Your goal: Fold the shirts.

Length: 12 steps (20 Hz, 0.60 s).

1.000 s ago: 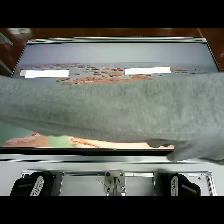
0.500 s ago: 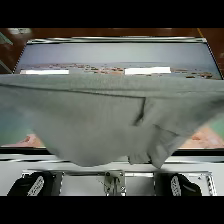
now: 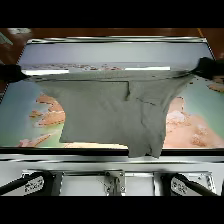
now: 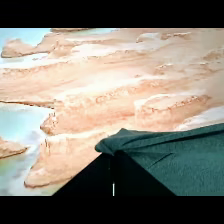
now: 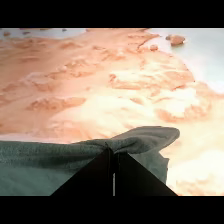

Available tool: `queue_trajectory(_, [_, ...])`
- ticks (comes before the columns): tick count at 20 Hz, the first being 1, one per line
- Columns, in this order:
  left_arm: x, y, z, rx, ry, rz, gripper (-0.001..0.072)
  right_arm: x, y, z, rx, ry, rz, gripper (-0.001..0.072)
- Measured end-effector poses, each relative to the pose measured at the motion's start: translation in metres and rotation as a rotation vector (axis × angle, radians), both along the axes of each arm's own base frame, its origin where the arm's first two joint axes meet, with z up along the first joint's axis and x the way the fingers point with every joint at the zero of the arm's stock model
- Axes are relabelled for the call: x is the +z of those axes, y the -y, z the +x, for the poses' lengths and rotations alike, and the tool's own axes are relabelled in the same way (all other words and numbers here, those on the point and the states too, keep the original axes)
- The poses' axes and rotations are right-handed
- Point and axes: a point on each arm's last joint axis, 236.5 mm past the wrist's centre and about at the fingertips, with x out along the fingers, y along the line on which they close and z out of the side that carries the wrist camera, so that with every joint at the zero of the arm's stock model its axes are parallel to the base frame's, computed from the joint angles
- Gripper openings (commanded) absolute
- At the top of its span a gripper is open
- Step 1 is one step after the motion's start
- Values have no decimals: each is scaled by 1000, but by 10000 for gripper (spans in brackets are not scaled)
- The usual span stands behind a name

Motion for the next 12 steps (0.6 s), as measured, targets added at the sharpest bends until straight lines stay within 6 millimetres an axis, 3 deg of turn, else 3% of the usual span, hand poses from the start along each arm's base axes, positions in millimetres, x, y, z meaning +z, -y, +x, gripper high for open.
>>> queue_trajectory(3, [-43, -1, 54, 24, 15, -55, 33, -61, -17, 60, -9, -11, -40, 62])
queue_trajectory(7, [-91, 0, 115, 78, 77, -136, 33, -108, -37, 123, -31, 89, -61, 62])
queue_trajectory(9, [-118, 2, 135, 97, 83, -159, 33, -126, -42, 143, -41, 123, -63, 62])
queue_trajectory(12, [-163, 12, 149, 86, 43, -169, 33, -159, -46, 154, -47, 104, -63, 62])
